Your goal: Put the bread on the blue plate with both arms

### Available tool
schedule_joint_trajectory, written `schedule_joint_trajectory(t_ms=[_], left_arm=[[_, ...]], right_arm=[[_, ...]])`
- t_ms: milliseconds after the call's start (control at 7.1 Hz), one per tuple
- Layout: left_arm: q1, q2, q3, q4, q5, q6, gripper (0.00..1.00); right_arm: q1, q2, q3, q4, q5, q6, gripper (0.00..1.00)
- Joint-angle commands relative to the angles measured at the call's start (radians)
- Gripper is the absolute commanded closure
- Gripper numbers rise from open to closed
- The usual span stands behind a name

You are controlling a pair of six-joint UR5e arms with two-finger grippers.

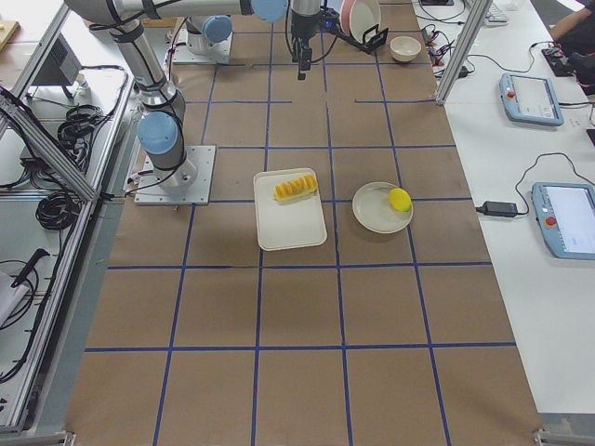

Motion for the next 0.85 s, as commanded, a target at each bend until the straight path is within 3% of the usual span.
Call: schedule_joint_trajectory(t_ms=[0, 141, 282, 423, 563, 704], left_arm=[[0.023, 0.105, -0.029, -0.032, 0.046, 0.066, 0.87], [0.014, 0.186, -0.081, -0.055, 0.046, 0.057, 0.87], [0.002, 0.295, -0.165, -0.058, 0.036, 0.014, 0.87], [-0.056, 0.396, -0.261, -0.057, 0.032, -0.074, 0.87], [-0.146, 0.465, -0.329, -0.051, 0.027, -0.180, 0.87], [-0.255, 0.499, -0.346, -0.055, 0.000, -0.248, 0.87]], right_arm=[[-0.003, -0.018, 0.002, 0.006, -0.001, -0.038, 0.00], [-0.037, -0.011, 0.039, -0.012, 0.008, -0.059, 0.06], [-0.098, -0.023, 0.125, -0.106, -0.005, -0.199, 0.06], [-0.167, -0.041, 0.207, -0.216, -0.010, -0.351, 0.03], [-0.263, -0.059, 0.303, -0.254, 0.005, -0.387, 0.01], [-0.347, -0.061, 0.423, -0.379, 0.010, -0.474, 0.01]])
